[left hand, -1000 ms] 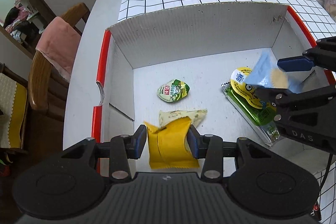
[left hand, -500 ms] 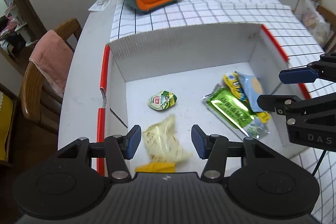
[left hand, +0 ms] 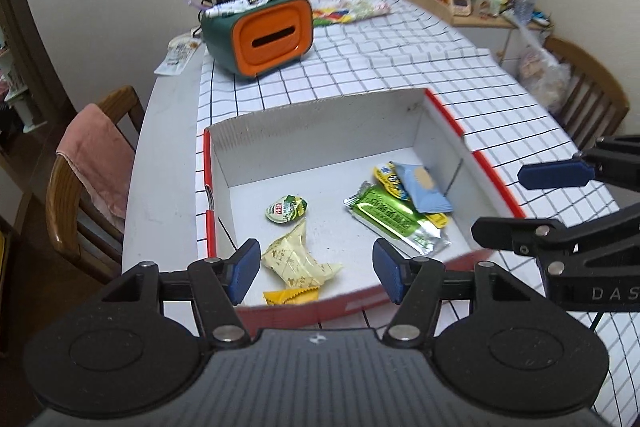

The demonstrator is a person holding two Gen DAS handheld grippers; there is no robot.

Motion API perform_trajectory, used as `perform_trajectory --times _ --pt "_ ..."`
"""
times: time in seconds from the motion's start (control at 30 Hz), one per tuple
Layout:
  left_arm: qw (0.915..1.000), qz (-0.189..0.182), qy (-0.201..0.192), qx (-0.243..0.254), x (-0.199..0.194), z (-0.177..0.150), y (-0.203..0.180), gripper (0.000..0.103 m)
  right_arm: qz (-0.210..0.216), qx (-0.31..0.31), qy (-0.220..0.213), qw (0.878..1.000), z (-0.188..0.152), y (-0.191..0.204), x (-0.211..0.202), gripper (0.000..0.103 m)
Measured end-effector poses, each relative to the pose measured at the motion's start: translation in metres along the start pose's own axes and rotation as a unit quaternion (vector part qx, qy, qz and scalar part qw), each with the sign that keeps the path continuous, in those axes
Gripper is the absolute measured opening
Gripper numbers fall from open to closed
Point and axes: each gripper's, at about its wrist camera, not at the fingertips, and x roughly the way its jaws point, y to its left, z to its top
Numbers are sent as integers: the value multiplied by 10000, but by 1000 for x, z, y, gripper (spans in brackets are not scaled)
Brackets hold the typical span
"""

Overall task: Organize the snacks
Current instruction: 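Withdraw both tools from the box toward the remaining snacks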

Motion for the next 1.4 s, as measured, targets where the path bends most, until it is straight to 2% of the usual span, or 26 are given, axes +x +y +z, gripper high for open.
perform_trajectory --times 0.1,0.17,0.43,0.5,0.53,0.57,0.83,0.9,1.17,1.4 --pt "9999 -88 -142 43 -17 -9 1 65 33 -16 -107 9999 -8 11 -15 67" --pt "9996 -129 -238 102 -28 -16 2 67 59 -14 -228 9997 -14 17 -26 80" --pt "9982 -303 -481 204 -61 -44 7 82 149 -10 -471 9988 -34 39 -57 86" --pt "9978 -351 -505 252 -66 -50 8 83 184 -55 -525 9984 -39 44 -64 91" --pt "9976 -375 -517 269 -69 -54 8 83 192 -66 -560 9982 -41 47 -66 99" --pt "9975 -386 -526 276 -71 -58 9 83 204 -70 -616 9979 -44 49 -69 102" --pt "9967 -517 -484 385 -75 -86 27 86 386 65 -635 9972 -71 59 -76 103" --pt "9960 -647 -399 470 -71 -95 31 91 398 115 -552 9976 -81 61 -73 103" --pt "9909 -866 141 1019 -32 -113 46 91 285 193 -195 9992 -120 66 -61 103" --pt "9813 -706 485 1723 5 -120 49 91 221 -113 117 9996 -144 79 -38 103"
